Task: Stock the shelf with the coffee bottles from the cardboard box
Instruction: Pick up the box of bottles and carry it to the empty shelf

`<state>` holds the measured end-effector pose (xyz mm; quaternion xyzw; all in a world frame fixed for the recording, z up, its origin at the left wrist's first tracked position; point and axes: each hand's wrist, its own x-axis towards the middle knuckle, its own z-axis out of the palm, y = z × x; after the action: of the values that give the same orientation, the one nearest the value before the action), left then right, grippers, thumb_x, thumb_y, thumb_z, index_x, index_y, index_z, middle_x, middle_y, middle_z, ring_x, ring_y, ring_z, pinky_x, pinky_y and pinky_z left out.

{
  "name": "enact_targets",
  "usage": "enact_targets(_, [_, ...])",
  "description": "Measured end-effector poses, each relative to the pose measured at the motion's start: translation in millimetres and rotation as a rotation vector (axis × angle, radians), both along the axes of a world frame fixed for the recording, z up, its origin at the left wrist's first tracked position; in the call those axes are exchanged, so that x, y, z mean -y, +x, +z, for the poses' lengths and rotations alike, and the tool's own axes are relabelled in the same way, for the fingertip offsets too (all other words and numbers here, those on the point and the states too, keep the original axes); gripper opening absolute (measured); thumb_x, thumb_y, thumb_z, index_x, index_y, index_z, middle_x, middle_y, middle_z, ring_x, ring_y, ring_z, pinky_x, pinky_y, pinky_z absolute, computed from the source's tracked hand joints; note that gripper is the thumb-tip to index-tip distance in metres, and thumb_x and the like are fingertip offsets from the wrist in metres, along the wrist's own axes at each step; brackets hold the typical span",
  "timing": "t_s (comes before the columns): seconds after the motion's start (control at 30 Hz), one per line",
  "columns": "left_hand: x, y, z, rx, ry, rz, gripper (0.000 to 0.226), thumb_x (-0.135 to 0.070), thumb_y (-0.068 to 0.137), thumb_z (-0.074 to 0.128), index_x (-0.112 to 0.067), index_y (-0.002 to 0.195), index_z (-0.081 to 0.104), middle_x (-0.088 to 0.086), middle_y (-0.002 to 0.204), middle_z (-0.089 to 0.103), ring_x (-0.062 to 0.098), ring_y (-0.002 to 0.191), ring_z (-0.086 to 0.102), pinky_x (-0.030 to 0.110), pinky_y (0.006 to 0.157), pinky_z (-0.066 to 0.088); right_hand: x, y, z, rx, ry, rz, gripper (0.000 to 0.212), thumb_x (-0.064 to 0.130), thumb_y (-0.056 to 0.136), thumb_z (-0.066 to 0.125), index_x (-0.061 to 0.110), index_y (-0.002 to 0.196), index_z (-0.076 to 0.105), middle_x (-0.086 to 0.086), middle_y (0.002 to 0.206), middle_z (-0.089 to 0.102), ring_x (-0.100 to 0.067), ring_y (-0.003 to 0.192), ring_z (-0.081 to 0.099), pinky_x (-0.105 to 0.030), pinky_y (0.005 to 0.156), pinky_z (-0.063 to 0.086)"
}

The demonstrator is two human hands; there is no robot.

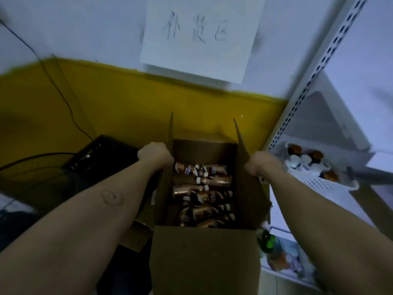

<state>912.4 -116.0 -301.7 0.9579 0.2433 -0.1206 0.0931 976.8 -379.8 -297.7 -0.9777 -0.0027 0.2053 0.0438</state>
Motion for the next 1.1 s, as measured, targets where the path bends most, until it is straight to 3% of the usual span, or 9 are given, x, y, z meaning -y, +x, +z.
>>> enact_targets(0.1, [-4.1,-20.2,46.6,0.104,-0.004,0.055,0.021,-0.024,0.087,0.052,-0.016,0.068,0.047,0.002,0.068,0.048,0.016,0.054,0.044,0.025,0.045,0.031,-10.2,-2.4,60.6,0.134,-0.015,0.094,0.029,0.037,0.091,0.054,0.013,0.076,0.054,-0.006,0.075,0.055,-0.024,0.064,0.055,-0.031,0.052,0.043])
enact_targets(0.23, [-8.2,-44.1,112.4,0.195,0.003,0.095,0.013,-0.021,0.080,0.050,-0.013,0.070,0.050,0.002,0.070,0.051,0.019,0.057,0.050,0.024,0.047,0.036,-21.9,-13.8,131.4,0.223,-0.011,0.213,0.026,0.035,0.089,0.052,0.014,0.074,0.054,-0.005,0.079,0.057,-0.024,0.066,0.057,-0.032,0.052,0.045])
enact_targets(0.37, [-18.0,-72.2,183.4,0.284,0.014,0.118,0.009,-0.019,0.075,0.050,-0.011,0.072,0.054,0.007,0.075,0.057,0.022,0.063,0.056,0.025,0.051,0.041,-30.1,-37.0,198.5,0.296,-0.013,0.263,0.017,0.029,0.084,0.053,0.012,0.083,0.055,-0.005,0.085,0.056,-0.030,0.083,0.061,-0.040,0.076,0.054])
enact_targets(0.47, [-24.0,-99.1,227.3,0.338,0.026,0.129,0.013,-0.017,0.069,0.047,-0.011,0.074,0.057,0.011,0.081,0.060,0.025,0.074,0.062,0.028,0.061,0.047,-45.0,-59.0,250.3,0.350,-0.033,0.290,0.013,0.025,0.082,0.057,0.012,0.080,0.055,-0.004,0.081,0.055,-0.029,0.080,0.063,-0.041,0.082,0.055])
enact_targets(0.57, [-38.1,-118.0,261.7,0.410,0.051,0.136,0.014,-0.016,0.068,0.048,-0.009,0.073,0.060,0.012,0.070,0.058,0.024,0.058,0.057,0.024,0.052,0.044,-62.0,-79.3,294.1,0.431,-0.060,0.305,0.019,0.025,0.082,0.059,0.015,0.068,0.051,-0.004,0.078,0.054,-0.028,0.073,0.059,-0.040,0.081,0.054])
enact_targets(0.7, [-69.5,-162.0,318.9,0.524,0.037,0.166,0.016,-0.020,0.070,0.057,-0.005,0.063,0.058,0.011,0.057,0.057,0.022,0.042,0.052,0.022,0.044,0.039,-91.5,-113.1,360.5,0.563,-0.132,0.346,0.025,0.032,0.083,0.063,0.011,0.077,0.051,-0.008,0.088,0.052,-0.035,0.094,0.061,-0.047,0.090,0.051])
enact_targets(0.87, [-98.8,-231.6,387.1,0.616,0.103,0.190,0.016,-0.021,0.070,0.061,-0.006,0.064,0.058,0.007,0.056,0.059,0.022,0.050,0.057,0.024,0.047,0.043,-136.7,-171.2,451.1,0.696,-0.193,0.367,0.029,0.036,0.078,0.069,0.014,0.070,0.051,-0.006,0.079,0.056,-0.029,0.074,0.059,-0.041,0.081,0.053])
enact_targets(0.97, [-114.0,-276.5,432.6,0.686,0.105,0.224,0.014,-0.019,0.070,0.061,-0.006,0.064,0.060,-0.001,0.029,0.049,0.021,0.043,0.052,0.024,0.047,0.041,-153.5,-212.3,491.9,0.775,-0.151,0.389,0.028,0.038,0.078,0.069,0.017,0.080,0.051,-0.004,0.084,0.054,-0.029,0.084,0.059,-0.039,0.076,0.050])
enact_targets(1.1, [-128.7,-347.6,483.8,0.787,0.184,0.270,0.015,-0.017,0.068,0.059,-0.004,0.061,0.062,-0.001,0.027,0.047,0.021,0.040,0.050,0.023,0.044,0.042,-172.7,-265.2,529.0,0.842,-0.102,0.443,0.031,0.036,0.082,0.069,0.016,0.104,0.058,-0.009,0.101,0.055,-0.034,0.102,0.059,-0.044,0.092,0.049])
